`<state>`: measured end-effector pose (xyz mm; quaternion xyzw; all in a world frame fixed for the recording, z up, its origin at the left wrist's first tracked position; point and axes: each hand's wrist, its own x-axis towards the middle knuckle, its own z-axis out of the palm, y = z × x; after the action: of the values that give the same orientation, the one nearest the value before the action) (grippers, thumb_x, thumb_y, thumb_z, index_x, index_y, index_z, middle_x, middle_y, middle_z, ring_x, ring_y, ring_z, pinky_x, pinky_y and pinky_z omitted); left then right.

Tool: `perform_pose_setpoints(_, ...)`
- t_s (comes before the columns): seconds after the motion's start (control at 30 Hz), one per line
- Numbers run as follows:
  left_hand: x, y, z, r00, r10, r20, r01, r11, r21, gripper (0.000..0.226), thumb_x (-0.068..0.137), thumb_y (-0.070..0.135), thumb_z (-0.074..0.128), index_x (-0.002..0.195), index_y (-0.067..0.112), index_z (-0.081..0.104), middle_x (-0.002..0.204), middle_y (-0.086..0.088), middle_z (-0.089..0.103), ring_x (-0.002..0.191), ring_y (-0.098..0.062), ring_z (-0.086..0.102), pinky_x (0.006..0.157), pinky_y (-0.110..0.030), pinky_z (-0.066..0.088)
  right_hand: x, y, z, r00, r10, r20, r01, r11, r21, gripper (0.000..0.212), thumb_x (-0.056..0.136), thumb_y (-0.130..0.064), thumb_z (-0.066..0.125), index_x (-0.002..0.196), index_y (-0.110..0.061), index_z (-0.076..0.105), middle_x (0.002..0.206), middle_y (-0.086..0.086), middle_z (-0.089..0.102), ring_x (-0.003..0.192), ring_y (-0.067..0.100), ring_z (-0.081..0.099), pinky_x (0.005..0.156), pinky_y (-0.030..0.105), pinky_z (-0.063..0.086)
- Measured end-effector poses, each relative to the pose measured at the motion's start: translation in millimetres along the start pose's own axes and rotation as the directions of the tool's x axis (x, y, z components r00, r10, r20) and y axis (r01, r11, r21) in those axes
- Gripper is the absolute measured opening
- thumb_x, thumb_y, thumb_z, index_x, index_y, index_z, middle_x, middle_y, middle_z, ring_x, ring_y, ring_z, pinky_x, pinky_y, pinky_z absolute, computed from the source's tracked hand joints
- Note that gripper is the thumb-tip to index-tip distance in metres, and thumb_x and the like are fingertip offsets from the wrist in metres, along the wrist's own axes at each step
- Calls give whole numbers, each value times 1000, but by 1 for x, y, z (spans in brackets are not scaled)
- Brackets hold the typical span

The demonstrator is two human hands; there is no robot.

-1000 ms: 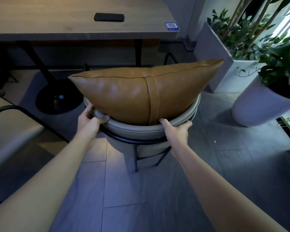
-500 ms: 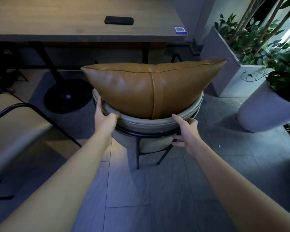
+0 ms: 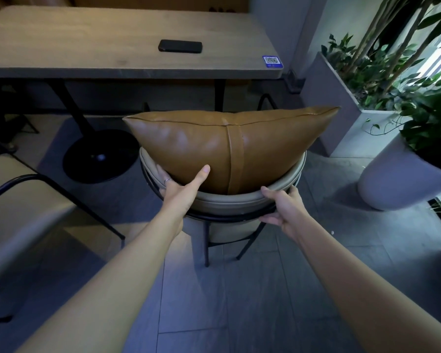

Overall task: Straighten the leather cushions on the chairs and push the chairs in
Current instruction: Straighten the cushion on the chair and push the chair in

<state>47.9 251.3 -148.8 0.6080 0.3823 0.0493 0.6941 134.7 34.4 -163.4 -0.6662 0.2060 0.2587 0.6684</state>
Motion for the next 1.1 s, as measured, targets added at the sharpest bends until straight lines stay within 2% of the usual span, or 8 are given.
perform_pose_setpoints(0.2,30,15,-6,1000,28,9,-28,1000,-14,133,69,72,79,160,44,-14,174,0,8,157,-28,18,120,-64,26,15,-12,18,999,-16,34,15,1000,23,71,90,-18,77,144,-31,34,130,-2,46,133,38,50,65,43,64)
perform_pose_setpoints(0.4,63,38,-5,999,36,35,-36,999,0,135,67,73,79,162,41,-12,174,2,5,158,-25,10,121,-63,24,40,-32,36,999,19,44,-21,999,45,84,89,-16,78,153,-28,23,153,6,42,135,40,47,76,51,63)
perform_pose_setpoints(0.53,79,50,-5,997,62,35,-60,997,-40,146,49,78,80,163,42,-5,173,4,14,157,-23,18,123,-58,24,53,-38,49,998,37,54,-39,998,42,95,88,-17,79,156,-29,13,154,6,41,131,41,51,69,44,64)
perform_pose_setpoints(0.67,93,59,-1,998,53,37,-52,998,-48,152,40,80,80,163,42,-1,172,4,16,154,-26,24,121,-60,28,66,-44,55,998,21,53,-23,998,52,95,87,-17,79,155,-29,14,153,8,41,127,40,54,87,57,59)
perform_pose_setpoints(0.9,93,65,12,994,59,95,-51,995,-89,131,58,75,81,159,55,0,169,14,24,152,-24,27,119,-64,26,79,-58,44,998,23,63,-26,999,43,92,88,-17,79,153,-27,15,154,8,38,130,40,51,84,56,60)
perform_pose_setpoints(0.97,92,67,12,997,69,19,-67,995,-77,124,69,68,80,159,52,-4,171,12,19,154,-26,24,121,-62,23,78,-61,42,997,34,70,-35,999,18,91,86,-18,81,151,-28,18,153,8,39,128,42,52,77,50,63)
perform_pose_setpoints(1.03,87,75,15,973,153,-170,-157,987,-11,125,74,60,82,162,43,-7,173,7,12,155,-25,21,123,-53,21,77,-65,40,994,66,83,-65,998,-17,97,83,-21,83,152,-31,16,155,9,37,121,46,58,75,48,64)
perform_pose_setpoints(1.1,77,92,21,875,333,-352,-289,942,174,122,75,56,82,163,37,1,173,-1,10,155,-27,22,120,-49,23,76,-71,37,989,110,98,-102,992,-77,107,78,-25,85,154,-37,11,157,12,35,102,46,68,80,52,63)
